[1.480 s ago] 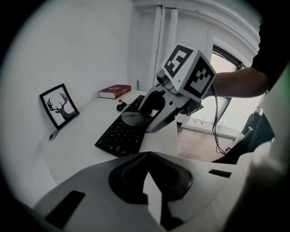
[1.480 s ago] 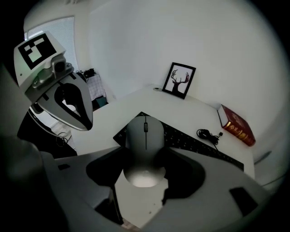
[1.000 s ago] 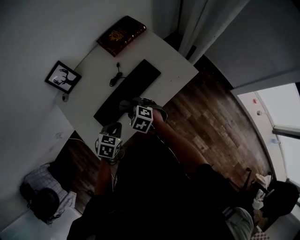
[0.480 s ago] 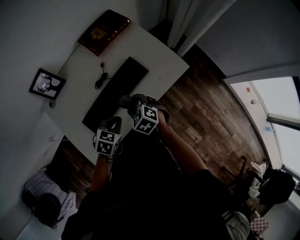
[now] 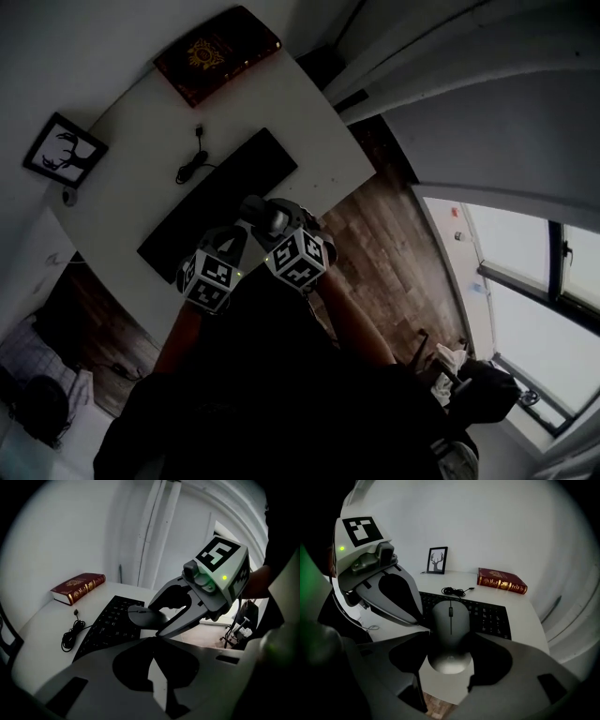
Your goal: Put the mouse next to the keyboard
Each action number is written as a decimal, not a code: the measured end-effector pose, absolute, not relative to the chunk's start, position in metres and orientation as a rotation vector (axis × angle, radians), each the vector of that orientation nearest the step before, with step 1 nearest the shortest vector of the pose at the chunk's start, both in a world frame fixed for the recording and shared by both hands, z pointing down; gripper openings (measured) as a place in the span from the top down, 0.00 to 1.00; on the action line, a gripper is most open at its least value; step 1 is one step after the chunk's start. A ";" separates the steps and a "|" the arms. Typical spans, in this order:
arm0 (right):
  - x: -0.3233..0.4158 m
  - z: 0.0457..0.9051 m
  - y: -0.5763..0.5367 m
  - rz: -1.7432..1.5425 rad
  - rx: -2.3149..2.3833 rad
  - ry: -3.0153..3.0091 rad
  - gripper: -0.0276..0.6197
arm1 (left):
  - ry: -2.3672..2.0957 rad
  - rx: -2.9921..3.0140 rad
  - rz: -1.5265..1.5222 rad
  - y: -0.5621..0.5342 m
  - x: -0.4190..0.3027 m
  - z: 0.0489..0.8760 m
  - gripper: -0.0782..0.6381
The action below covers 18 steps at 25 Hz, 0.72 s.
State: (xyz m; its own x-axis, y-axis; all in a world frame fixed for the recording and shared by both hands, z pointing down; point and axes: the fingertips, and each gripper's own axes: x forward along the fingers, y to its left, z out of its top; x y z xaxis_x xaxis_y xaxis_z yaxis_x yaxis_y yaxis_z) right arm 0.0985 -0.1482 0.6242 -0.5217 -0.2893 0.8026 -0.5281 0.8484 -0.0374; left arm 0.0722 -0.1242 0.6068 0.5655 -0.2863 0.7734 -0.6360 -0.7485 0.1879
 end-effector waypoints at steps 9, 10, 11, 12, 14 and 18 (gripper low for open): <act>0.127 0.619 -0.197 0.519 0.724 -2.132 0.51 | -0.676 2.357 0.960 -0.143 0.073 0.607 0.89; 0.131 0.617 -0.204 0.535 0.742 -2.135 0.51 | -0.676 2.360 0.953 -0.145 0.074 0.604 0.89; 0.135 0.616 -0.211 0.544 0.752 -2.138 0.51 | -0.680 2.361 0.945 -0.147 0.075 0.603 0.89; 0.139 0.616 -0.220 0.540 0.754 -2.139 0.51 | -0.688 2.358 0.937 -0.149 0.076 0.602 0.89; 0.150 0.618 -0.240 0.512 0.747 -2.136 0.51 | -0.713 2.348 0.920 -0.158 0.082 0.603 0.89; 0.172 0.625 -0.278 0.518 0.747 -2.138 0.51 | -0.808 2.320 0.905 -0.185 0.092 0.609 0.89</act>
